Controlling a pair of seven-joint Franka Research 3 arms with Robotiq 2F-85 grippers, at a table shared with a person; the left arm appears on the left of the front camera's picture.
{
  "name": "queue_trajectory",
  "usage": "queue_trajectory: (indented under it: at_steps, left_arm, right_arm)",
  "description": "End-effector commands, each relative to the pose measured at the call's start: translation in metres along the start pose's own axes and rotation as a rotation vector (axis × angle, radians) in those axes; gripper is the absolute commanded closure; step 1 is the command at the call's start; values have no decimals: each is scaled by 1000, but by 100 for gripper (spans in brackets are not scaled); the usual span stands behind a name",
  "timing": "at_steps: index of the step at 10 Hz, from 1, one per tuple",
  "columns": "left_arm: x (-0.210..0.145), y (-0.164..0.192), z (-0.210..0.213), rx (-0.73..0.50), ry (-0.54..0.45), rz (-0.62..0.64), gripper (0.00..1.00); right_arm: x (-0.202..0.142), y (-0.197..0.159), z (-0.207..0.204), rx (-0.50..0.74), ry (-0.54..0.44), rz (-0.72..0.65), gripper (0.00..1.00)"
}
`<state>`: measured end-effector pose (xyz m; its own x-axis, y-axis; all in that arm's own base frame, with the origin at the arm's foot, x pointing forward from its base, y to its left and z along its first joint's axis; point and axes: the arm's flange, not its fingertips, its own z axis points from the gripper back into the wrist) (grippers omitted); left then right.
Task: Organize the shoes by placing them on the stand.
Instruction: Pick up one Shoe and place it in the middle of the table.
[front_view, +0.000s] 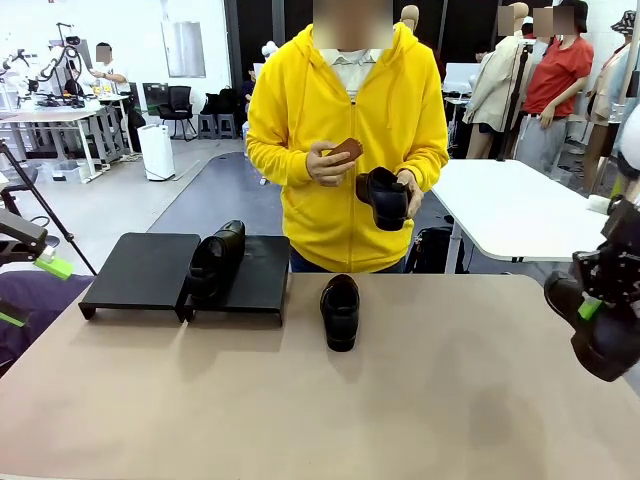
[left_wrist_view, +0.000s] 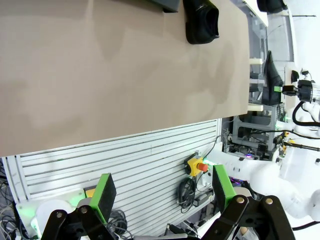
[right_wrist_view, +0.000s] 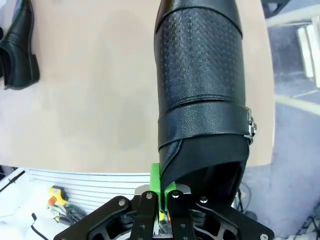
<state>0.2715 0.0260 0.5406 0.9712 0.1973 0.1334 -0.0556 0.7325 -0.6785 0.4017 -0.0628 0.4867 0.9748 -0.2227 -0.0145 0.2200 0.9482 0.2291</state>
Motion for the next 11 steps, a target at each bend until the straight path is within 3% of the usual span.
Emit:
queue_trajectory:
  at_steps: [1,2,3,4,8,11]
  left_arm:
    - [0,0,3,8,7,-3,0]
    - [0,0,3,8,7,-3,0]
    - [0,0,3,8,7,-3,0]
    - [0,0,3,8,7,-3,0]
    - [0,0,3,8,7,-3,0]
    - [0,0,3,8,7,-3,0]
  right_arm:
    - [-17,35,15,-19,-77,51,100]
    - [-27,83,20,-43,-143,115,100]
    - [-28,111,17,-94,-147,146,100]
    - [-22,110,15,-125,-122,140,100]
    - [-32,-14,50,-150,-158,29,100]
    - [-33,-33,42,-132,-160,-27,100]
